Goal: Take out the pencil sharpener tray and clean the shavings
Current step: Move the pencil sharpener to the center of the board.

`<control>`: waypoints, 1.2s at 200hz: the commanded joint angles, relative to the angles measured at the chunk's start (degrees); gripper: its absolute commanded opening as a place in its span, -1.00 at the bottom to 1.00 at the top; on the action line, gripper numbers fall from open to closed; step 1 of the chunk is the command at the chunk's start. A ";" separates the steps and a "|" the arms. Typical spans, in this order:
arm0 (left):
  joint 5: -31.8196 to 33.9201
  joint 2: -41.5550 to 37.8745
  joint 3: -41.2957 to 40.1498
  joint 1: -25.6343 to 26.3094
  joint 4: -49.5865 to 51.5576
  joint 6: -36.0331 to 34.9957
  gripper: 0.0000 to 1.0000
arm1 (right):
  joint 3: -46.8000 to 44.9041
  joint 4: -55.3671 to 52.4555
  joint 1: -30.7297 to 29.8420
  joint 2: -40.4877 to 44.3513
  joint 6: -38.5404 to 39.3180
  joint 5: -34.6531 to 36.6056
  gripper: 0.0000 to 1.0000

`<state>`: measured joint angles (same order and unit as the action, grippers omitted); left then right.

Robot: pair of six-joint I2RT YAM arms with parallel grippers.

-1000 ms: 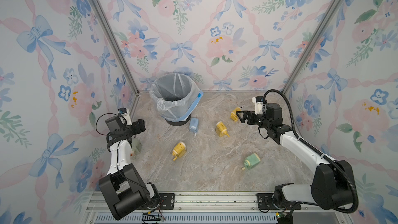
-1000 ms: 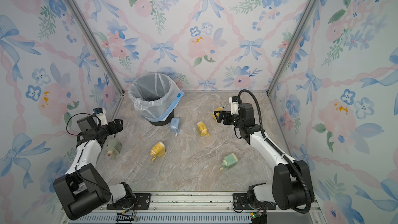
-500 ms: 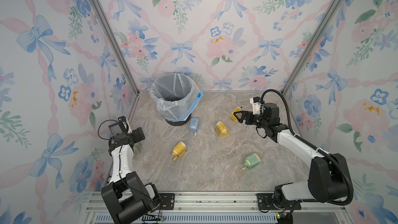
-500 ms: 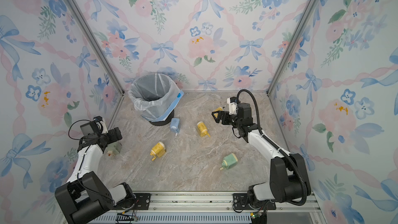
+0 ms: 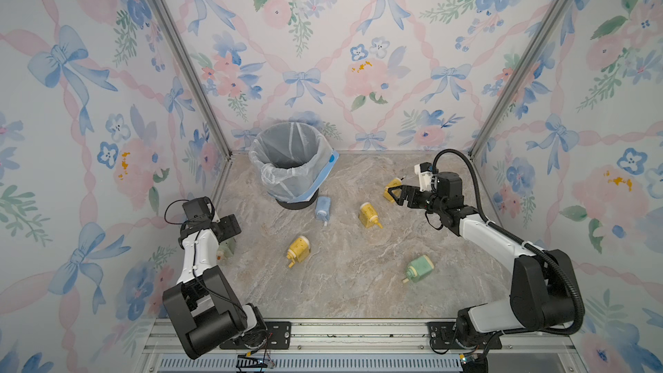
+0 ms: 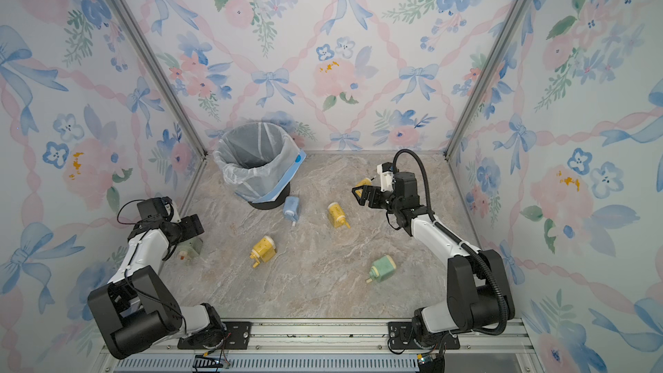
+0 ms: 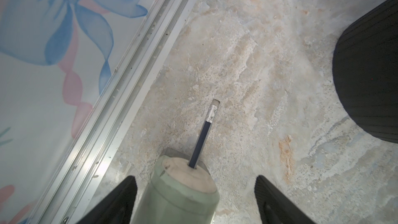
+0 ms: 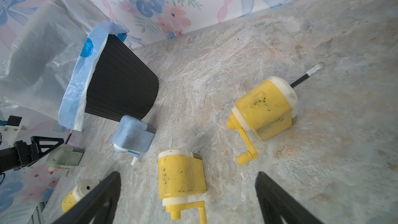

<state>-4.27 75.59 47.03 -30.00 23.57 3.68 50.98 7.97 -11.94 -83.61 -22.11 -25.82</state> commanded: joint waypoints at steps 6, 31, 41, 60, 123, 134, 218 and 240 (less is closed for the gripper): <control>0.92 1.79 1.52 0.05 3.58 1.63 0.75 | 1.55 0.91 0.67 -0.72 -0.73 -1.24 0.94; 0.51 2.69 1.76 0.11 3.98 1.50 0.71 | 1.31 0.63 0.92 -0.33 -0.65 -1.24 0.94; 0.23 3.05 1.91 0.19 4.03 1.43 0.70 | 1.41 0.52 1.04 -0.31 -0.66 -1.22 0.94; -0.82 3.59 1.83 0.93 4.11 1.41 0.67 | 1.50 0.54 1.24 -0.32 -0.83 -1.28 0.94; -3.18 3.05 1.66 4.75 4.15 1.09 0.53 | 1.67 0.08 1.31 -0.50 -0.92 -1.55 0.94; -3.73 3.10 1.59 5.75 4.11 0.99 0.52 | 1.80 0.05 1.31 -0.50 -0.92 -1.60 0.94; -1.27 1.67 2.01 10.54 4.35 2.02 0.63 | 2.03 -0.31 1.22 -0.43 -1.34 -2.24 0.94; 0.87 0.61 2.69 10.75 5.20 2.38 0.78 | 1.93 -0.32 1.19 -0.32 -1.25 -2.13 0.94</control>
<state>-6.20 78.37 47.83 -19.49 27.09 5.39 51.68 7.84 -11.18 -84.01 -23.18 -27.24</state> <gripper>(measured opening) 0.854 0.973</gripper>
